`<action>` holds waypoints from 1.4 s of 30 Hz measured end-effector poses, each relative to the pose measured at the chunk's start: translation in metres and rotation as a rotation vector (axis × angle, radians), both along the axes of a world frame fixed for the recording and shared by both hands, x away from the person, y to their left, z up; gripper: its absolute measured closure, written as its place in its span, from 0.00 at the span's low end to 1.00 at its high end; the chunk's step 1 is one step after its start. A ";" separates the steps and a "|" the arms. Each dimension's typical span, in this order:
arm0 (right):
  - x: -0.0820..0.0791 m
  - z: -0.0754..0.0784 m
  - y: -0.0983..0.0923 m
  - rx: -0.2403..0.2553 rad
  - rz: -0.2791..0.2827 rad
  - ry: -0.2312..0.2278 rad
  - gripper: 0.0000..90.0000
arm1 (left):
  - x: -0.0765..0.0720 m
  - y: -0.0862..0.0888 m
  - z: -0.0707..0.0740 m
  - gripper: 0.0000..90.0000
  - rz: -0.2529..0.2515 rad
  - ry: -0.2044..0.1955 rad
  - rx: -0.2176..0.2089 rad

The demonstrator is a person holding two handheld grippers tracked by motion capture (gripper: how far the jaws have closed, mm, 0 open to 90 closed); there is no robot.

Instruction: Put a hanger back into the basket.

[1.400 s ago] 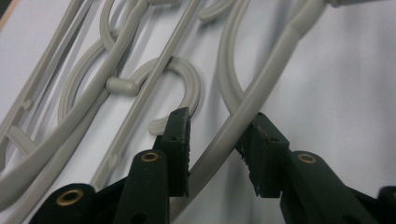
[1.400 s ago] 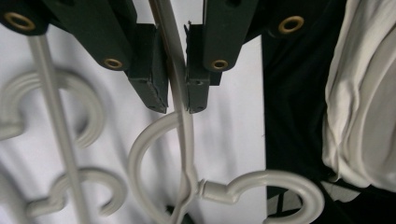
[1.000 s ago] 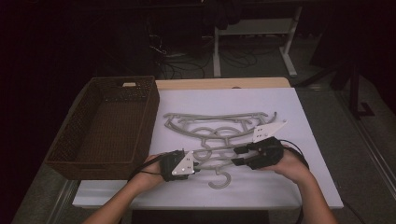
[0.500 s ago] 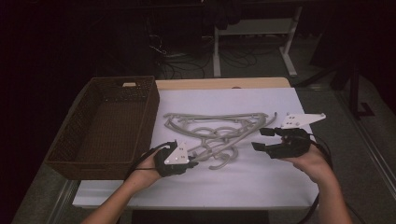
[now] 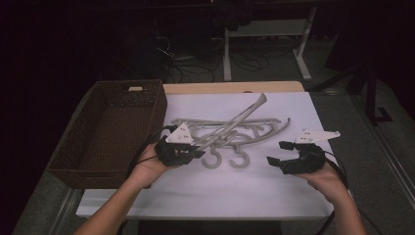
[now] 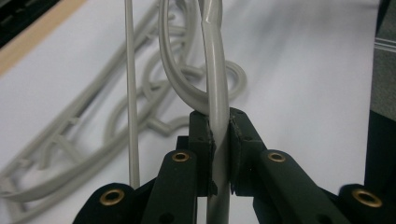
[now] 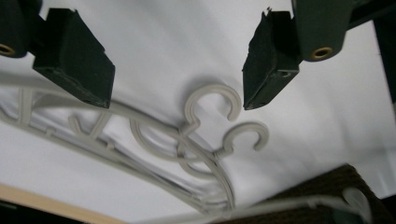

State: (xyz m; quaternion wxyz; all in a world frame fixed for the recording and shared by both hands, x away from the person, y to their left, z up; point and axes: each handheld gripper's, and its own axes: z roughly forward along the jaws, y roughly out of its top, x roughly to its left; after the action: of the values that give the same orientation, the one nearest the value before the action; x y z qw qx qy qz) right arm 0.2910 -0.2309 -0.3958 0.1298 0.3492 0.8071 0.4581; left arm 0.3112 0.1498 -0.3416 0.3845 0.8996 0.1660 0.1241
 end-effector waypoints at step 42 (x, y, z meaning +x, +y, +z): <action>-0.016 -0.053 0.016 -0.079 -0.160 0.015 0.08 | 0.037 0.194 0.082 0.90 0.380 -0.030 0.093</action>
State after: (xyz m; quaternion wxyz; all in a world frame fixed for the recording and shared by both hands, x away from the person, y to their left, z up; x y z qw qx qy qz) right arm 0.2755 -0.2146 -0.4489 0.1739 0.4106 0.7950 0.4113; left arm 0.3481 0.3436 -0.2598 0.3145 0.8669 0.3212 0.2155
